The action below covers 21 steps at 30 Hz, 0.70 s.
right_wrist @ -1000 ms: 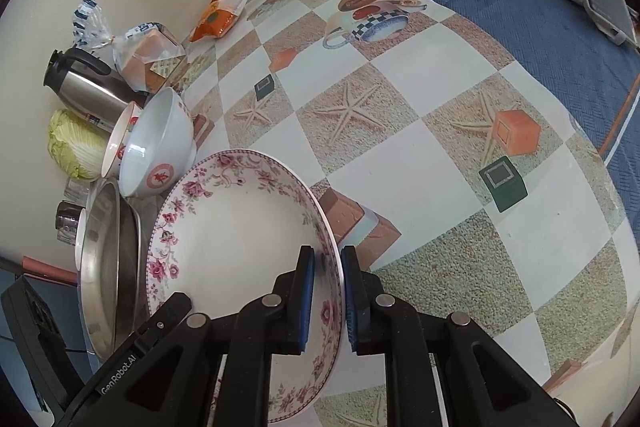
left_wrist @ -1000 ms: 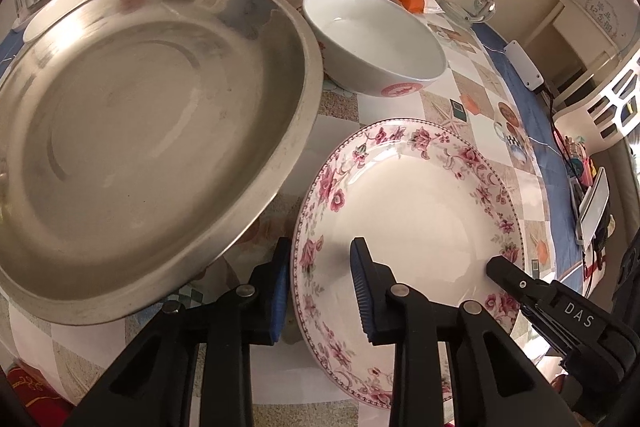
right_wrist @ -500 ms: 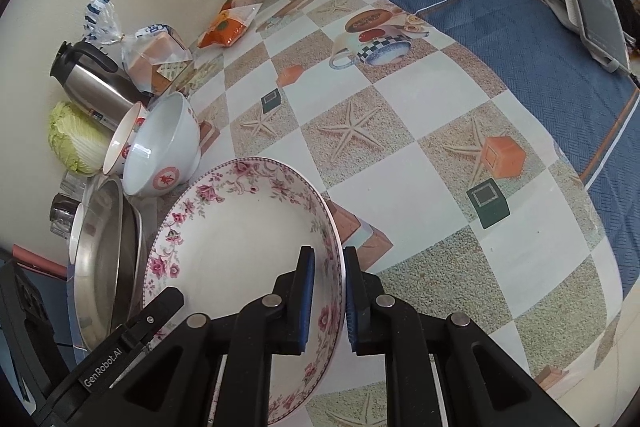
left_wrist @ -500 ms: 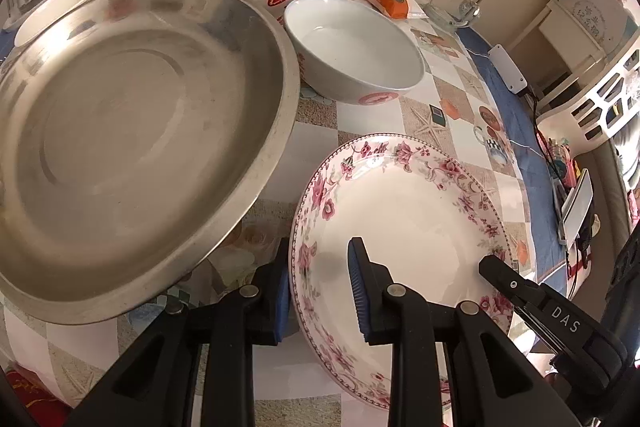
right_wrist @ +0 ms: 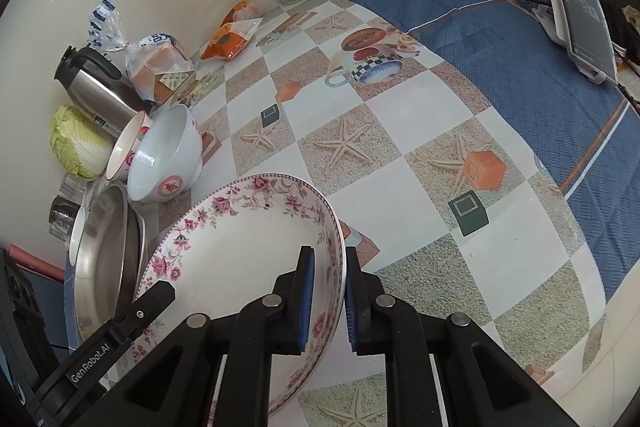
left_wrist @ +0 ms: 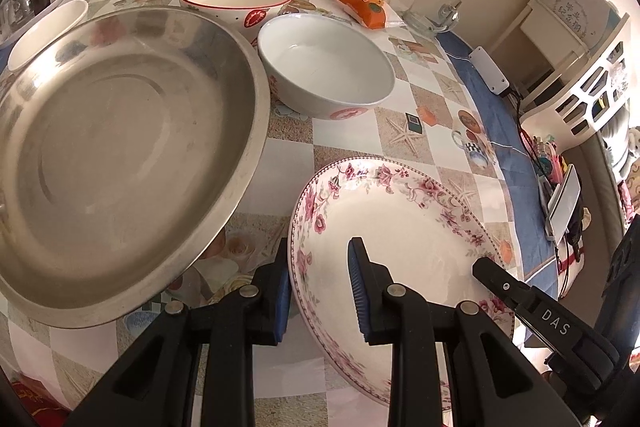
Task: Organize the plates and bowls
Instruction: 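Lift the pink-floral plate with both grippers and carry it over the basin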
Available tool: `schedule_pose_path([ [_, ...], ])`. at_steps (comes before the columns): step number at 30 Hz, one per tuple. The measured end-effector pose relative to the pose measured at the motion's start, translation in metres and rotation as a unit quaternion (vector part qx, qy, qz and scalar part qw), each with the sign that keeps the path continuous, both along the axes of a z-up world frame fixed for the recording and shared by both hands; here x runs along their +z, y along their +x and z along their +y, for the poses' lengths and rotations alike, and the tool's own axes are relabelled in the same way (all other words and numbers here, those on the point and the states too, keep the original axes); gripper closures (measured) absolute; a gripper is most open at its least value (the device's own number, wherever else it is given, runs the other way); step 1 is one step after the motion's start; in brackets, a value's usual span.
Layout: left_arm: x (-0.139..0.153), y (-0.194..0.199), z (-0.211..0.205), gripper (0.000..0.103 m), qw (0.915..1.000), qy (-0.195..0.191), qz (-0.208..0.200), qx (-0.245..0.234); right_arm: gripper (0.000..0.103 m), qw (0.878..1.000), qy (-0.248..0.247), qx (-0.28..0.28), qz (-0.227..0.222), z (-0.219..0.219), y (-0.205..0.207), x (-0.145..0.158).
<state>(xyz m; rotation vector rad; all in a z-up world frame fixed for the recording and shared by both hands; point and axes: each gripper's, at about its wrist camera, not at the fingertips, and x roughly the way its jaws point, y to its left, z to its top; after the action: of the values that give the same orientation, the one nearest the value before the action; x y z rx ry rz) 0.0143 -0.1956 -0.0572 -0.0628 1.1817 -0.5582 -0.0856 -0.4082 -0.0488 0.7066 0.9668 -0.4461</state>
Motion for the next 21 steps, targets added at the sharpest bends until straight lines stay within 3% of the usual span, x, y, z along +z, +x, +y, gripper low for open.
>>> schedule_pose_path([
  [21, 0.026, 0.001, 0.006, 0.075, 0.9991, -0.024, -0.034, -0.005, 0.088, 0.999, -0.027, 0.005, -0.035, 0.008, -0.006, 0.023],
])
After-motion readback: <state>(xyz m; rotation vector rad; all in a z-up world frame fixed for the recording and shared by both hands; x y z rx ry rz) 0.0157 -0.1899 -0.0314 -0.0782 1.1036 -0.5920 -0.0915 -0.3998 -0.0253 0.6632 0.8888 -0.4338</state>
